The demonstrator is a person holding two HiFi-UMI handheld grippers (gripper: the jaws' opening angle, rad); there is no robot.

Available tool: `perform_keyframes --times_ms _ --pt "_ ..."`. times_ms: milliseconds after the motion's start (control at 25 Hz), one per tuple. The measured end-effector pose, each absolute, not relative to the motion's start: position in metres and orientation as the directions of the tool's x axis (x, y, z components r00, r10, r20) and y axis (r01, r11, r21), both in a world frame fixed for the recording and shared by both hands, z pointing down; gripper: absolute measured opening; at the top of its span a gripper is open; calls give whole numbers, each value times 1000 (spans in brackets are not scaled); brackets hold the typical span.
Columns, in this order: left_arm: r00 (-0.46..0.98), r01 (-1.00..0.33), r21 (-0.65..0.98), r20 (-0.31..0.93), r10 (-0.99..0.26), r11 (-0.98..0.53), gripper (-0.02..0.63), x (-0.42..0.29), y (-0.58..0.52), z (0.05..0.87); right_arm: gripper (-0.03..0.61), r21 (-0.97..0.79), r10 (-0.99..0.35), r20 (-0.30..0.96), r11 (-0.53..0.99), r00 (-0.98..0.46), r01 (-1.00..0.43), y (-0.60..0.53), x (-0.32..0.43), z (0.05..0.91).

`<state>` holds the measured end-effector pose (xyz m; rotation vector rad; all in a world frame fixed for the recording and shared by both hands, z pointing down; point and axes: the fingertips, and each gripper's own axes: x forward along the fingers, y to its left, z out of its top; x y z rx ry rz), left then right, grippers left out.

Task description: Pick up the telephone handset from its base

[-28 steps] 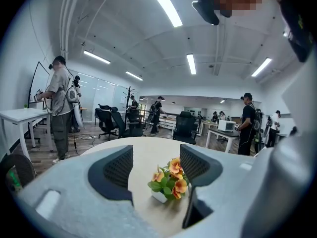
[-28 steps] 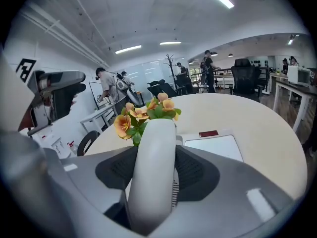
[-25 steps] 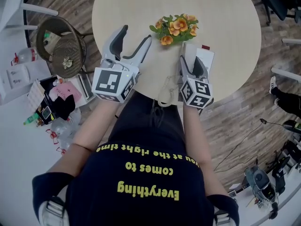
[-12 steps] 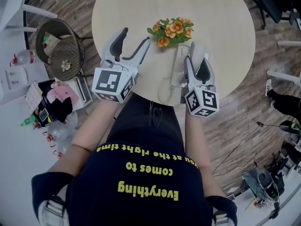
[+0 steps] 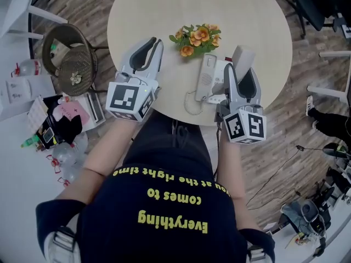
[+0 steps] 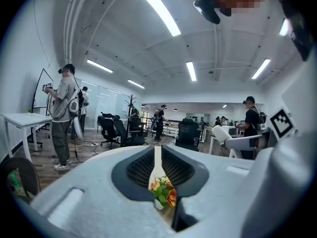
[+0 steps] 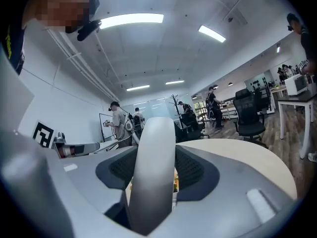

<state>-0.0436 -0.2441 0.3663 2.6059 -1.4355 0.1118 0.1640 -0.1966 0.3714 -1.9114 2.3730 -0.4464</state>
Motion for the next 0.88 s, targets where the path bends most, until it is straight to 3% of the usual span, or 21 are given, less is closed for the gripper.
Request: perform_keyframes --times_ms 400,880 --pt "522 -853 86 109 -846 -515 3 -39 -234 349 244 -176 -975 26 214 -222 -961 -183 175 312" --pt "526 -850 76 69 -848 -521 3 -37 -223 329 244 -136 -970 -73 240 -232 -961 -156 177 262"
